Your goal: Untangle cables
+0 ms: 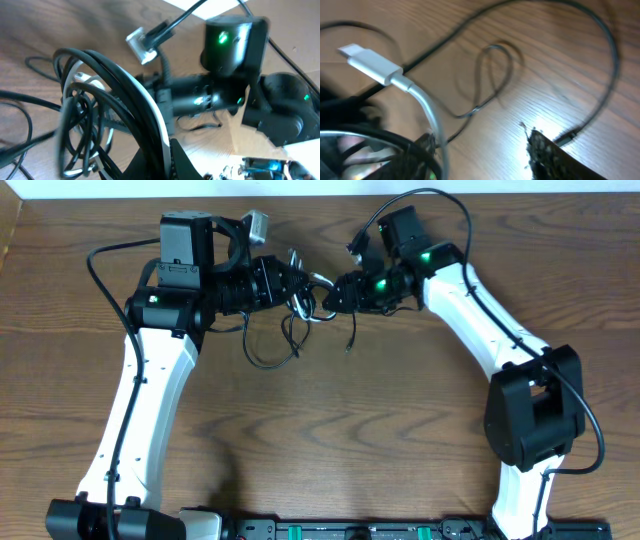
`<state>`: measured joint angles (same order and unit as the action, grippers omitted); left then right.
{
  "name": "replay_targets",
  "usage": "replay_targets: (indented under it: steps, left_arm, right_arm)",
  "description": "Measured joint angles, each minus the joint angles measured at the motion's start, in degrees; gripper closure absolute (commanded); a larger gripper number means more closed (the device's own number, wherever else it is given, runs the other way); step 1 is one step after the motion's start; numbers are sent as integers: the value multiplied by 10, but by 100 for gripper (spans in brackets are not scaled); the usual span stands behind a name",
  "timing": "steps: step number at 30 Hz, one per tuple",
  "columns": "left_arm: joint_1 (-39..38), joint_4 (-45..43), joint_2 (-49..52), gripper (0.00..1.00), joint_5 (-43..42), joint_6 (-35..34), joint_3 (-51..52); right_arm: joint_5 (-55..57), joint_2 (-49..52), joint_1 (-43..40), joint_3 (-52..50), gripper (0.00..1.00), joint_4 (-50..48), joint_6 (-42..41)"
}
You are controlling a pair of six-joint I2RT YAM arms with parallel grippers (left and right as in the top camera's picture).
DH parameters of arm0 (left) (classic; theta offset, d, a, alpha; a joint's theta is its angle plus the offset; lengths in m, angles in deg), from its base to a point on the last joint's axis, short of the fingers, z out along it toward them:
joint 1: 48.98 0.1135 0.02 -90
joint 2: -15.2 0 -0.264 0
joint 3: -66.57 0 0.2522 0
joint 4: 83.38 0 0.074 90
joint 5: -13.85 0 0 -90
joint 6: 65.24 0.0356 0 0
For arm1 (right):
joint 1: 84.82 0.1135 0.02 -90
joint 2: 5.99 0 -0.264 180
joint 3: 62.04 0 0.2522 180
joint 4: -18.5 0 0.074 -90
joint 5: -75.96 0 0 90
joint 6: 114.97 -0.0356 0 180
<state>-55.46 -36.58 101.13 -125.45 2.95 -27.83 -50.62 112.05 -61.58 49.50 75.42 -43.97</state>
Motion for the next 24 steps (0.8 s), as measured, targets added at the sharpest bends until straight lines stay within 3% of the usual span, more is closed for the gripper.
replay_targets:
  steps: [5,7,17,24]
  left_arm:
    - [8,-77,0,93,-27,-38,0]
    - [21,-113,-1,93,-42,-57,0]
    - [108,-152,-52,92,-72,-119,0]
    - [100,-152,-56,92,-74,-127,0]
  right_arm:
    - [123,8,7,1,72,64,-47]
    - [158,8,-7,1,76,94,-55]
    - [281,16,-146,1,77,165,-37]
    - [123,16,-157,2,67,164,137]
